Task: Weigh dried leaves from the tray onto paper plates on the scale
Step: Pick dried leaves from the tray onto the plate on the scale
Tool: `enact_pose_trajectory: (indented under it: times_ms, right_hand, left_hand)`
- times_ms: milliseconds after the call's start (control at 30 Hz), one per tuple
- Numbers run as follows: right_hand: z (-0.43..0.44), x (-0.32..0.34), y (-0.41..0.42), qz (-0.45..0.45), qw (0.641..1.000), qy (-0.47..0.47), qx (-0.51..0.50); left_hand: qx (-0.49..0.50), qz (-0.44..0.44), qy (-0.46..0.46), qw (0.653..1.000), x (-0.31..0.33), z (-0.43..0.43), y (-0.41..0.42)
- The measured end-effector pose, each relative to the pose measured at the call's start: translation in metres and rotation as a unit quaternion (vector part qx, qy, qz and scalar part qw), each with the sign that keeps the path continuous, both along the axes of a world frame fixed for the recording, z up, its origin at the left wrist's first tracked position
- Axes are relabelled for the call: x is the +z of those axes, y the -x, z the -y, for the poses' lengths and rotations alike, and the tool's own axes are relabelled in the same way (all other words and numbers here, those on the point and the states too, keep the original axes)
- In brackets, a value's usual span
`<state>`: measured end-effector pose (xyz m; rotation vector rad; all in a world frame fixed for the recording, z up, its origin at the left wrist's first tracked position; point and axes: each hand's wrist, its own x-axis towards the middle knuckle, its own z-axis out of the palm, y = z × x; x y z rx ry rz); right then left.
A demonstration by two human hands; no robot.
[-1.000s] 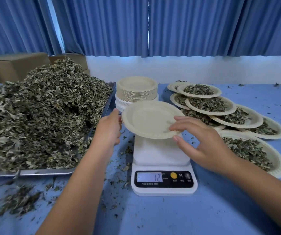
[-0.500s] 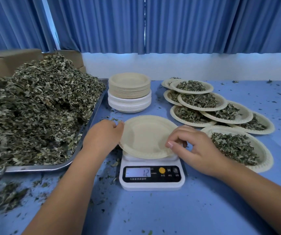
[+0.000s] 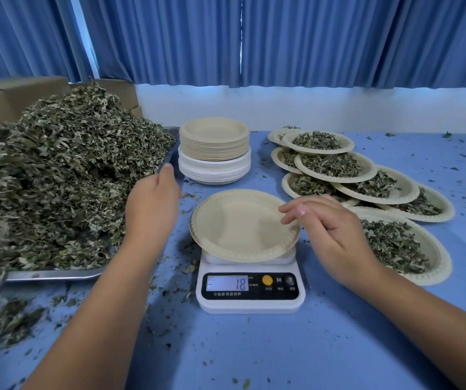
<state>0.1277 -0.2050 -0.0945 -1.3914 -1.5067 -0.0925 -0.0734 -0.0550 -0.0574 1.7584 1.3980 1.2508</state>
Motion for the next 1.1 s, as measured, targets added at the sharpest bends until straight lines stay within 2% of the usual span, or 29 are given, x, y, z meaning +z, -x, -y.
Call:
enact_pose_trajectory:
  times_ms: [100,367,433,500,567,633,733,800,867,967,1100]
  right_hand:
    - [-0.001,-0.001,0.0,-0.001,1.0,0.013,-0.009]
    - [-0.003,-0.003,0.001,-0.005,1.0,0.012,-0.019]
    - [-0.003,-0.003,0.001,-0.004,1.0,0.014,-0.021]
    - [-0.003,-0.003,0.001,0.0,1.0,0.016,-0.023]
    - [-0.002,-0.003,0.002,0.003,0.999,0.023,-0.033]
    - [-0.002,0.0,0.002,-0.004,0.997,0.042,-0.06]
    - [-0.006,0.011,0.001,-0.022,0.992,0.08,-0.092]
    - [-0.011,0.022,0.002,-0.04,0.989,0.104,-0.094]
    - [-0.02,0.031,0.005,-0.036,0.987,0.125,-0.091]
    - [-0.044,0.041,0.015,-0.004,0.979,0.176,-0.1]
    - [-0.09,0.052,0.041,0.034,0.97,0.223,-0.091]
  left_hand:
    - [-0.016,0.029,0.023,0.999,0.0,0.007,-0.001]
    - [-0.012,0.04,-0.046,0.998,-0.002,0.007,-0.002]
    - [-0.012,0.041,-0.023,0.999,-0.002,0.006,-0.003]
    - [-0.024,0.107,0.058,0.992,-0.001,0.002,-0.006]
    - [-0.069,0.241,0.19,0.949,0.003,-0.003,-0.005]
    - [-0.115,0.367,0.297,0.874,0.005,-0.007,0.0]
    - [-0.132,0.486,0.383,0.775,0.004,-0.01,0.005]
    - [-0.122,0.531,0.412,0.731,0.002,-0.011,0.005]
    - [-0.109,0.563,0.431,0.697,0.0,-0.01,0.002]
    - [-0.098,0.591,0.442,0.668,-0.002,-0.008,0.001]
    - [-0.064,0.617,0.431,0.655,-0.001,-0.009,0.002]
